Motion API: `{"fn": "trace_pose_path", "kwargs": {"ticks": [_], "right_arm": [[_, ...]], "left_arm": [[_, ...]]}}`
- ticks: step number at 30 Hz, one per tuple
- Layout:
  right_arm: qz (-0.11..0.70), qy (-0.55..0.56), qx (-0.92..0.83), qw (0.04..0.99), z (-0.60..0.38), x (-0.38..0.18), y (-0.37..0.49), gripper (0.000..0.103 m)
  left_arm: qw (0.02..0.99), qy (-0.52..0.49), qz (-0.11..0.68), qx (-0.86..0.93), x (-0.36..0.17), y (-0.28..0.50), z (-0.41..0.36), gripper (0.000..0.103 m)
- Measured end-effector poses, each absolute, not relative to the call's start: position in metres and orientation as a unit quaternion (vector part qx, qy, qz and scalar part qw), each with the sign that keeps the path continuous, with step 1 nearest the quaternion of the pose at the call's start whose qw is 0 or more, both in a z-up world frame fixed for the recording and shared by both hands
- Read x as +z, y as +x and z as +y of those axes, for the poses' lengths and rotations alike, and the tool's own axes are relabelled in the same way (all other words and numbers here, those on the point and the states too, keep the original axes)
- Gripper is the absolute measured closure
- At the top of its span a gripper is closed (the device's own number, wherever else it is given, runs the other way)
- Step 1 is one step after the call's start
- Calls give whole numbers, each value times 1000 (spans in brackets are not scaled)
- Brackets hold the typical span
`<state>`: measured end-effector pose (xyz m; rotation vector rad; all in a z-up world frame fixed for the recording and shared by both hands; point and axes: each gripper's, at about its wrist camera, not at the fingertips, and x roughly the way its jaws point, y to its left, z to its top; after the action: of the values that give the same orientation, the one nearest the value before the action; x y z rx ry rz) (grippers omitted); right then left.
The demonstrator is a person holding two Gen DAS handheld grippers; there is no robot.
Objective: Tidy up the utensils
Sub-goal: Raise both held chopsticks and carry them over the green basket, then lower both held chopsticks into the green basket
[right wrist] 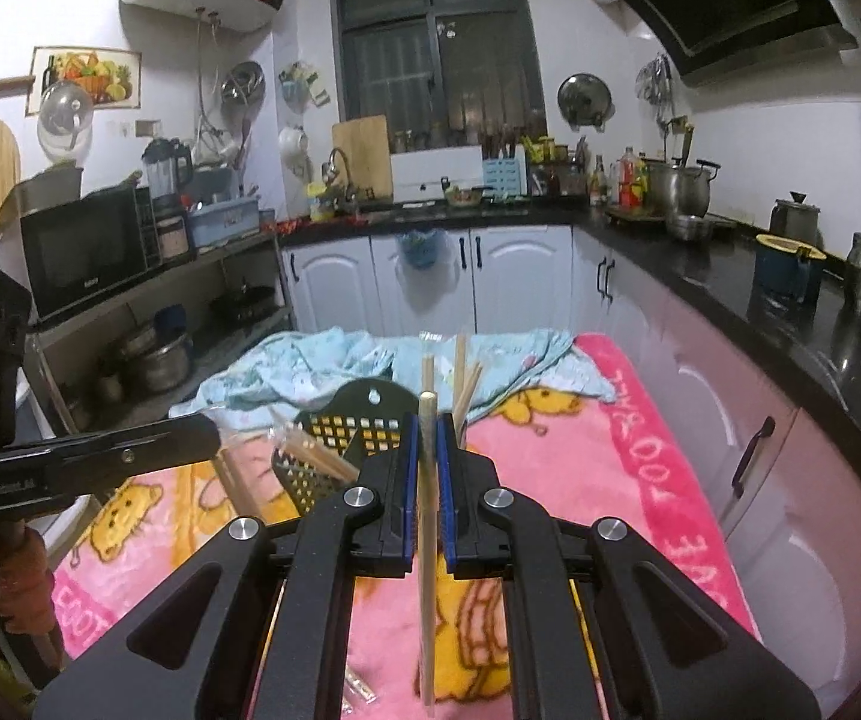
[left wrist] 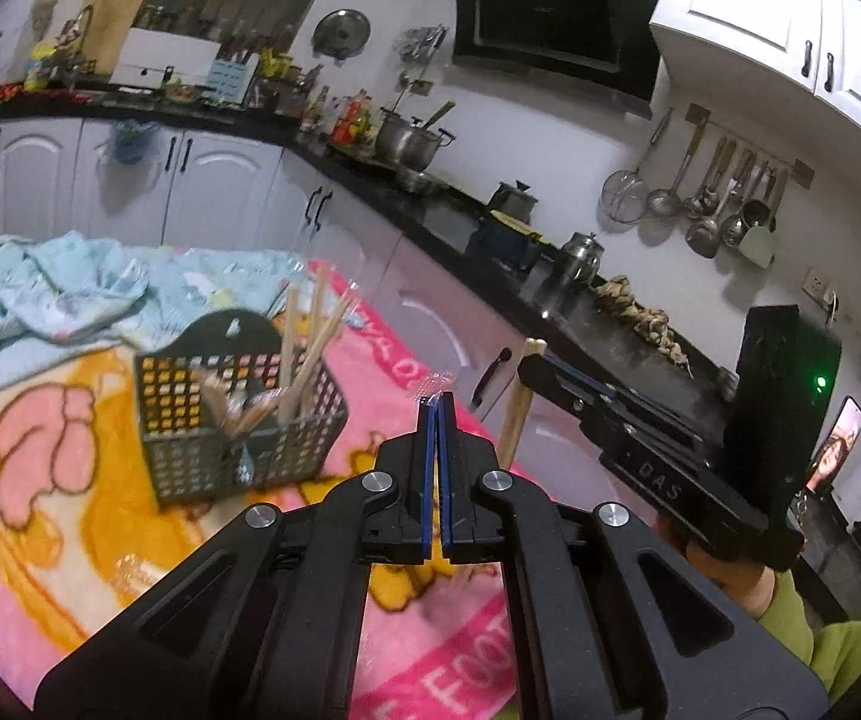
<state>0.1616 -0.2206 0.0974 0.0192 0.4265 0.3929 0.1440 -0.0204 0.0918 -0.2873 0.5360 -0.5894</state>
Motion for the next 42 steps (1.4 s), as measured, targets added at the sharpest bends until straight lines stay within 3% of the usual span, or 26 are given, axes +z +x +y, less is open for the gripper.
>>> {"fn": "trace_pose_path", "kwargs": {"ticks": [29,42], "right_arm": [[112,35,186,976,-238,168,191,97],[96,57,215,970,-212,165,244,97]], "left_arm": [[950,-109,158,-246,201,203,-21,103],[968,-103,139,-183,200,225,20,103]]}}
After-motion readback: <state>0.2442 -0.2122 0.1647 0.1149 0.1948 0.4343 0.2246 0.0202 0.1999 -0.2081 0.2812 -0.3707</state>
